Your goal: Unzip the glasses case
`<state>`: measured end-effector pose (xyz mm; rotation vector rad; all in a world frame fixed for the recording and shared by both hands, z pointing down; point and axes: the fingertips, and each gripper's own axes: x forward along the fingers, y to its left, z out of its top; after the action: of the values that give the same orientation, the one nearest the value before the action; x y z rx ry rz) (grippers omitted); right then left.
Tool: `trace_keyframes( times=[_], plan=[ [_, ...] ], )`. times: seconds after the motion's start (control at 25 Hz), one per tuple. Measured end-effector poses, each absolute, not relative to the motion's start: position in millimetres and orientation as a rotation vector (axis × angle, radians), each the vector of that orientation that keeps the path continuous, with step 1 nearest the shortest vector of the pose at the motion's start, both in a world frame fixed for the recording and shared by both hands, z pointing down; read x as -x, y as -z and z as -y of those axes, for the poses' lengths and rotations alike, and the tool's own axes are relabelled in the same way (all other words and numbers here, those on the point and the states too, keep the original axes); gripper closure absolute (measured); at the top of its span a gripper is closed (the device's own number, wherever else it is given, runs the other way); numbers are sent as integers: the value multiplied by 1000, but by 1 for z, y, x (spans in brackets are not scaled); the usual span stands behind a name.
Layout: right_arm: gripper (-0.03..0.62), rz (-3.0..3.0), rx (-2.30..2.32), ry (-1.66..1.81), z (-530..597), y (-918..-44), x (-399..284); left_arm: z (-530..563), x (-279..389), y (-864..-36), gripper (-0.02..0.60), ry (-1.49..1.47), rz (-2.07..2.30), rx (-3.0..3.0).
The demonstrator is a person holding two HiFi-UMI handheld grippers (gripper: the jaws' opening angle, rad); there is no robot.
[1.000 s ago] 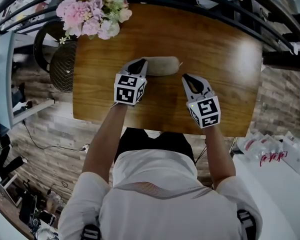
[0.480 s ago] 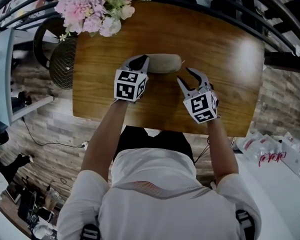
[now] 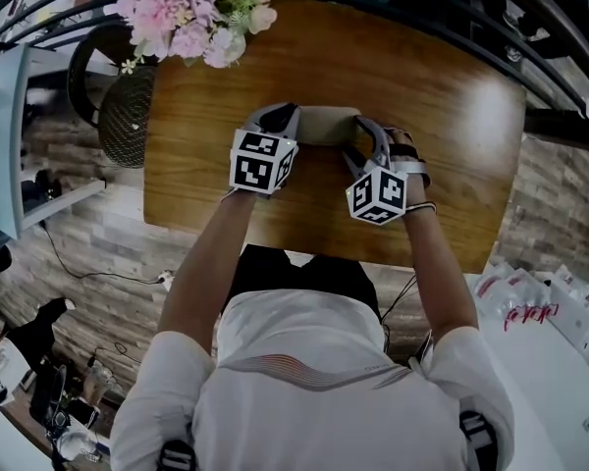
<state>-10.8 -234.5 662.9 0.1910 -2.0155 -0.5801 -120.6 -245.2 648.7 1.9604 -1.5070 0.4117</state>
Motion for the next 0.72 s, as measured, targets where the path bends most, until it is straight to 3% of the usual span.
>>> trace_keyframes(
  times=[0.72],
  plan=[
    [250,1949,-65,674,235,-674,17,254,123,-650,555,-446,1530,-1952]
  ],
)
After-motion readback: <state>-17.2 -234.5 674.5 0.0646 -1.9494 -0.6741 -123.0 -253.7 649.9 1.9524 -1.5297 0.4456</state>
